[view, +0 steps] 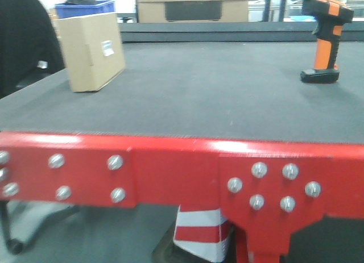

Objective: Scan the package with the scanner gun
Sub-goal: 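Turn the base and approach the red table with the box, then move the left gripper over the small cardboard box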

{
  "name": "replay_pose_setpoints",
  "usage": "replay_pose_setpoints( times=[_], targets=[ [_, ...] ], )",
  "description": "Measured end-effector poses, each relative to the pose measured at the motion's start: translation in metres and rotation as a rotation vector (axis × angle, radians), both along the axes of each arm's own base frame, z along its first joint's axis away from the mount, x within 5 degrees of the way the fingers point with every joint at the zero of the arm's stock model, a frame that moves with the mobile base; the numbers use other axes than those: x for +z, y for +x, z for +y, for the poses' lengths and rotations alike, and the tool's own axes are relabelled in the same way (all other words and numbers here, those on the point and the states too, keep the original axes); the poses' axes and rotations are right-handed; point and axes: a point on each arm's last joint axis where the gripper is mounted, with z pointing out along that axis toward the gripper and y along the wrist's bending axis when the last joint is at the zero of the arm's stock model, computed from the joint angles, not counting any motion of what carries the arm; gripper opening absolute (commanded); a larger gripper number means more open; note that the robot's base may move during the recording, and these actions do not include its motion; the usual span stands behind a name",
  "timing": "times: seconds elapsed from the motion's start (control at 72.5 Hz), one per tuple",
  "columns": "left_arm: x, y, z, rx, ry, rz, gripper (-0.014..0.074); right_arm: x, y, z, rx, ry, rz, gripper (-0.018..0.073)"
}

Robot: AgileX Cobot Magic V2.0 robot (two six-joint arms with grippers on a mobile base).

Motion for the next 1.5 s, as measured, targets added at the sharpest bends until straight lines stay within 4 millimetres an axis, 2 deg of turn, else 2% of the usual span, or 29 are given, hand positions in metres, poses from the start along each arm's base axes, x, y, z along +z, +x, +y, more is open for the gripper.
replay_pose_setpoints(
  times=[0.304, 0.69, 1.504],
  targets=[
    [0.0, 0.0, -0.0001, -0.002, 0.0, 0.0, -0.0111, 0.0, 0.0, -0.0005, -0.008, 0.0, 0.0, -0.0161],
    [0.0, 0.0004, -0.0061, -0.108, 0.0, 0.0, -0.0111, 0.0, -0.0001, -0.0015, -0.027, 0.0, 0.0, -0.0161],
    [0.0, 0.0004, -0.0059, -0.104, 0.0, 0.0, -0.0111, 0.0, -0.0001, -0.0015, -0.027, 0.0, 0.0, -0.0161]
  ],
)
